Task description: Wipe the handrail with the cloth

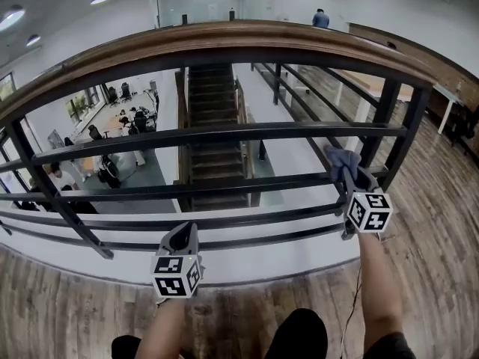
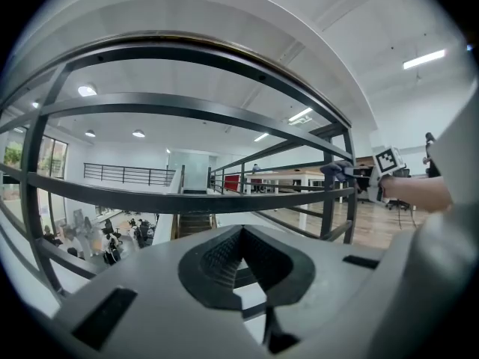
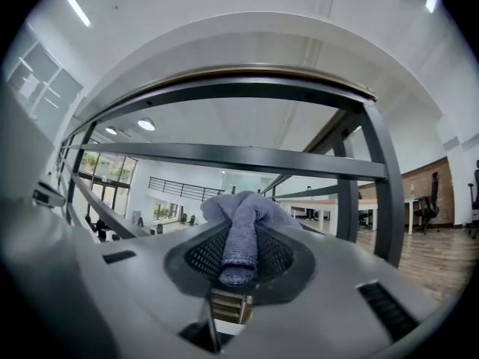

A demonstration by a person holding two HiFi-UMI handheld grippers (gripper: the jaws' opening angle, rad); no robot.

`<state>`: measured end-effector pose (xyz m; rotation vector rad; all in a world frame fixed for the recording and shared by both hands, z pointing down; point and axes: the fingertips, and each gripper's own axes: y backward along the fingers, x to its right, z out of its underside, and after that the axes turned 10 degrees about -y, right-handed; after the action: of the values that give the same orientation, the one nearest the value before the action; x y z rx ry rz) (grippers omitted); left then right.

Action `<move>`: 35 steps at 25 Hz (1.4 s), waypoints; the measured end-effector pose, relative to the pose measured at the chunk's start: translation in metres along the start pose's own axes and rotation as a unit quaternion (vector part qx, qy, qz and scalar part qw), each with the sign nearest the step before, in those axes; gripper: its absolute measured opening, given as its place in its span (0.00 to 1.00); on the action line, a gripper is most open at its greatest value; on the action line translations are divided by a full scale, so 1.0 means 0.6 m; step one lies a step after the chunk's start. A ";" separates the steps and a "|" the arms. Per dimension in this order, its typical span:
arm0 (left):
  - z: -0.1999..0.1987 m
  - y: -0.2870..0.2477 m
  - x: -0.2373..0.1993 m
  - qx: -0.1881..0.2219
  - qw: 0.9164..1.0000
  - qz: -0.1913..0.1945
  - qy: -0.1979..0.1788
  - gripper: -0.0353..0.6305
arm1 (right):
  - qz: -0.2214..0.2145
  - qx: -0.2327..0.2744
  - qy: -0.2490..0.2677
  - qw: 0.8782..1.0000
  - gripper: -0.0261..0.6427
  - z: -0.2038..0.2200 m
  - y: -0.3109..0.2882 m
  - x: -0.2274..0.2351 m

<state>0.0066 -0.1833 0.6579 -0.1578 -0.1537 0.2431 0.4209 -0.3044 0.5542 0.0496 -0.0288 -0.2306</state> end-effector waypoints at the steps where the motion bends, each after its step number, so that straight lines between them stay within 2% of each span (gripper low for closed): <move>1: 0.002 0.008 -0.013 -0.001 1.000 -0.005 0.001 0.06 | -0.013 0.003 0.001 1.000 0.16 0.000 0.009 -0.041; 6: 0.019 0.069 -0.109 -0.002 0.999 -0.038 0.008 0.06 | -0.099 0.015 -0.019 0.995 0.16 0.018 0.030 -0.281; 9: 0.045 0.129 -0.187 -0.009 0.997 -0.073 0.020 0.06 | -0.162 0.014 -0.025 0.986 0.16 0.070 0.045 -0.466; 13: 0.098 0.239 -0.288 -0.009 0.991 -0.130 0.032 0.06 | -0.270 -0.023 -0.050 0.961 0.16 0.184 0.067 -0.735; 17: 0.128 0.302 -0.372 -0.007 0.984 -0.177 0.029 0.06 | -0.333 -0.063 -0.063 0.939 0.16 0.260 0.053 -0.945; 22: 0.147 0.371 -0.451 0.025 0.977 -0.207 0.049 0.06 | -0.364 -0.093 -0.058 0.925 0.16 0.298 0.010 -1.173; 25: 0.172 0.388 -0.500 0.036 0.971 -0.216 0.094 0.06 | -0.370 -0.123 -0.063 0.919 0.16 0.311 -0.029 -1.283; 27: 0.189 0.399 -0.538 0.039 0.968 -0.221 0.110 0.06 | -0.362 -0.139 -0.057 0.920 0.16 0.323 -0.057 -1.349; 30: 0.234 0.412 -0.585 0.013 0.967 -0.234 0.102 0.06 | -0.336 -0.162 -0.038 0.927 0.16 0.358 -0.091 -1.419; 35: 0.312 0.427 -0.642 -0.032 0.956 -0.273 0.104 0.06 | -0.322 -0.203 -0.016 0.925 0.16 0.403 -0.124 -1.488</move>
<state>-0.4526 -0.0088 0.7456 -0.1978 0.0088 -0.3315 -0.4733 -0.1832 0.7715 -0.3665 0.0042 -0.8930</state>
